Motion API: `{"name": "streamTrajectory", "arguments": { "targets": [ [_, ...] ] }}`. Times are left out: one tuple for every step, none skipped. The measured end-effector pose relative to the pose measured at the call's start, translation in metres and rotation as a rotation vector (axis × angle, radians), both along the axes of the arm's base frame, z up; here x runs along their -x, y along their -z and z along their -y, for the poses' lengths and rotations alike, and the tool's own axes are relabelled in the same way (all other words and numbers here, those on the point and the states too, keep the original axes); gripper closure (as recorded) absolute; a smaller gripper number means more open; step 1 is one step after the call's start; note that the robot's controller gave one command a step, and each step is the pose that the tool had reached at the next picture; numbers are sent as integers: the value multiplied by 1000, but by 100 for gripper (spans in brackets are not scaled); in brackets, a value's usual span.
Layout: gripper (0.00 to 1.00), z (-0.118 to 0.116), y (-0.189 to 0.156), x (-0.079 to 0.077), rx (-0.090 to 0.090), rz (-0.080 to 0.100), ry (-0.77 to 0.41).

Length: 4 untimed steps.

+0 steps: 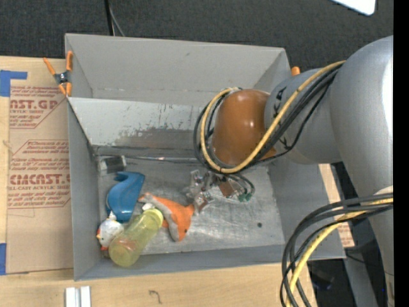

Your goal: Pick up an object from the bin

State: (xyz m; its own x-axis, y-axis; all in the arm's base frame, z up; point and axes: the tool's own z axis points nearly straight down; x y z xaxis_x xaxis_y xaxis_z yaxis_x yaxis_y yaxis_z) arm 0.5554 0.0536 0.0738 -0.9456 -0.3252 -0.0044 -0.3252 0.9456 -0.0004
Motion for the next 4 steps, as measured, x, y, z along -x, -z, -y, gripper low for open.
{"name": "streamTrajectory", "arguments": {
  "targets": [
    [100, 0, 0, 0, 0, 0, 0],
    [100, 0, 0, 0, 0, 0, 0],
    [100, 0, 0, 0, 0, 0, 0],
    [100, 5, -205, -21, 1, -3, -157]
  ]
}}
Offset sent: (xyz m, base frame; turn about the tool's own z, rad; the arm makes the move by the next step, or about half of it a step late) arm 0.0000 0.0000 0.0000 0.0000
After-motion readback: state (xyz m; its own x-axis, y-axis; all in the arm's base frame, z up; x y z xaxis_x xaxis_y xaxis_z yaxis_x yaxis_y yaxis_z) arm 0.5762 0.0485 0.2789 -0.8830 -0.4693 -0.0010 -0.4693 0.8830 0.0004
